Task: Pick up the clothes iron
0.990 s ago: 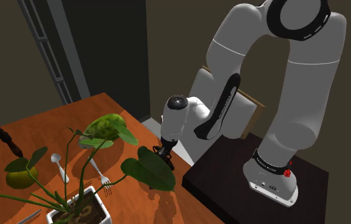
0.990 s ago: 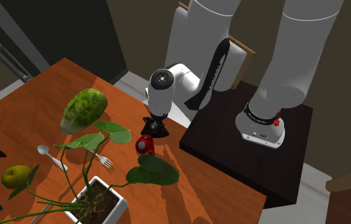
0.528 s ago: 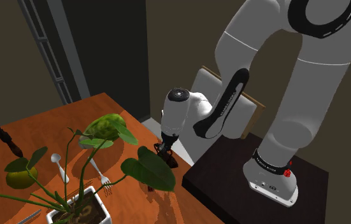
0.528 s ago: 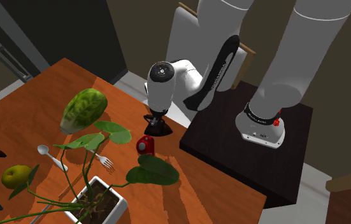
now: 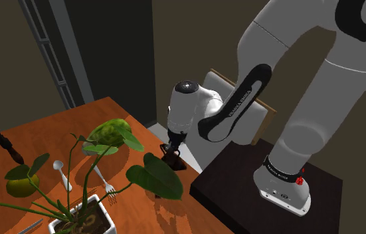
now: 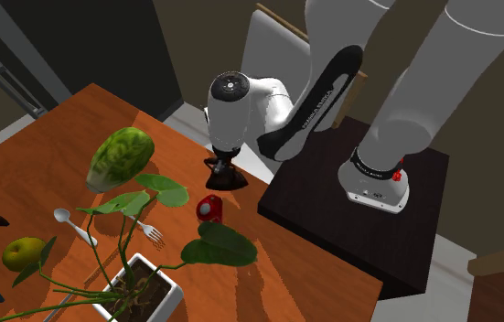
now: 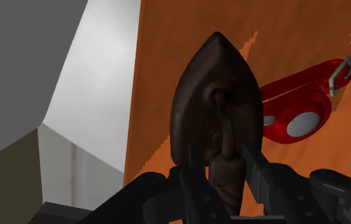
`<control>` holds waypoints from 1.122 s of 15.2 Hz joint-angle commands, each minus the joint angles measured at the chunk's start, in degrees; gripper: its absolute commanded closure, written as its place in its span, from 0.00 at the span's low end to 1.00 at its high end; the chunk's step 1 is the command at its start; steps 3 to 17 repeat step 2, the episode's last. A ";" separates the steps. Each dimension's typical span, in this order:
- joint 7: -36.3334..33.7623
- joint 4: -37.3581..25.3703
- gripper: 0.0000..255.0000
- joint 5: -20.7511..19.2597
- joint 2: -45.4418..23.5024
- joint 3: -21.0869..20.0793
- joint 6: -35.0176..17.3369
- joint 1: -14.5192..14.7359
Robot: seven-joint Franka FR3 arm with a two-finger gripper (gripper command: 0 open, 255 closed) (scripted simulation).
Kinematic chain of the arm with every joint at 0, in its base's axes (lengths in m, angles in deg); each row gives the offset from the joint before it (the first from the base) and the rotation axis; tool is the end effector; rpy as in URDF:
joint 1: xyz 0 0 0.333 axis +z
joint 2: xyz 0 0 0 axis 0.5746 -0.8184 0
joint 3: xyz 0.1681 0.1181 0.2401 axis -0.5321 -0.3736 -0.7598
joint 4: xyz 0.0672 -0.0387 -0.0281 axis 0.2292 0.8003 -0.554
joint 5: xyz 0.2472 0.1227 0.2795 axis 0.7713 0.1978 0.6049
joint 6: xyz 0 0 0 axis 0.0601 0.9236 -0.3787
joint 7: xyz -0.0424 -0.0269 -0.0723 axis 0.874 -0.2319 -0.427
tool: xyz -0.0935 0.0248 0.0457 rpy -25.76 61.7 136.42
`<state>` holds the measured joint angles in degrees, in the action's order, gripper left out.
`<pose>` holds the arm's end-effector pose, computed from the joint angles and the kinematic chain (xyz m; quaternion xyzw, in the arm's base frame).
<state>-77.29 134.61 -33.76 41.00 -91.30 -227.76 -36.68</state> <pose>0.3539 0.2307 0.2443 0.9938 0.0739 0.0791 0.0234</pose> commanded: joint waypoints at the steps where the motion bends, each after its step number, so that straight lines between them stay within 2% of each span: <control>1: 2.36 0.20 1.00 3.03 1.43 -0.15 0.80 0.26; 17: 2.36 0.20 1.00 3.02 1.43 -0.10 0.80 0.31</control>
